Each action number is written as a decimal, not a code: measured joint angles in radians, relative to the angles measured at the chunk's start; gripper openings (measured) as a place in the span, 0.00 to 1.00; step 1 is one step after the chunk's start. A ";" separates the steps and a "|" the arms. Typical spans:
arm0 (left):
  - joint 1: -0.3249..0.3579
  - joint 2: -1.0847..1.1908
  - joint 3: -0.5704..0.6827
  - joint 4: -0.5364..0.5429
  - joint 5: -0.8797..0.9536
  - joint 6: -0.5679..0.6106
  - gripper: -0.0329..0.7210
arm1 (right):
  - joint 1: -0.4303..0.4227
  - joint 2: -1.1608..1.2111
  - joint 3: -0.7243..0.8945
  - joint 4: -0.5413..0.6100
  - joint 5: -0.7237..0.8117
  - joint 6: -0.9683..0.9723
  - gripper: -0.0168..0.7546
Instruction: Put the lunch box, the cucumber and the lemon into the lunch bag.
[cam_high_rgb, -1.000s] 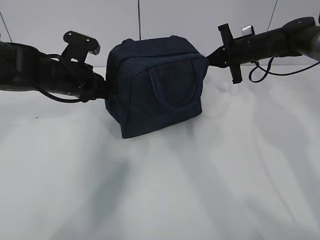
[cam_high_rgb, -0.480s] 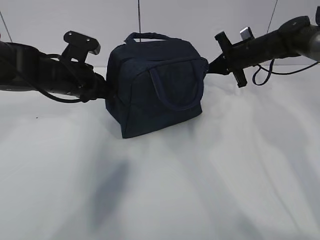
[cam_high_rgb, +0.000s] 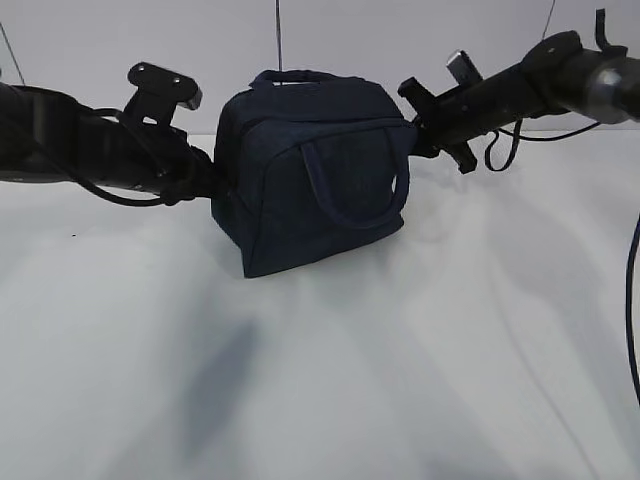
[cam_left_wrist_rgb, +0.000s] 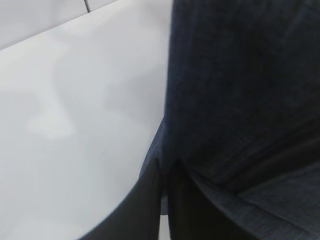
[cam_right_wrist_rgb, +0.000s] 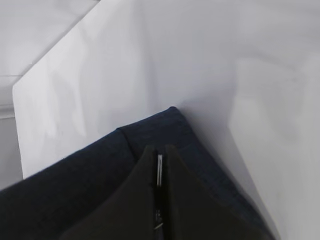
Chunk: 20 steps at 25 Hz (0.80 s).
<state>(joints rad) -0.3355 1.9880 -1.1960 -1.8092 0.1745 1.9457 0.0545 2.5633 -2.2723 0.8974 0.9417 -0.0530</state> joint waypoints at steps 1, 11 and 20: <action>0.000 0.000 0.000 0.000 0.000 0.000 0.03 | 0.004 0.000 0.000 -0.005 -0.005 -0.002 0.02; 0.000 0.000 0.000 0.000 0.007 0.000 0.03 | 0.013 0.000 0.000 -0.128 -0.031 -0.034 0.02; 0.000 0.000 0.000 0.000 0.012 0.000 0.03 | 0.013 0.017 -0.001 -0.144 -0.031 -0.089 0.02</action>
<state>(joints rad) -0.3355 1.9880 -1.1960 -1.8092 0.1863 1.9457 0.0676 2.5806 -2.2733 0.7533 0.9111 -0.1422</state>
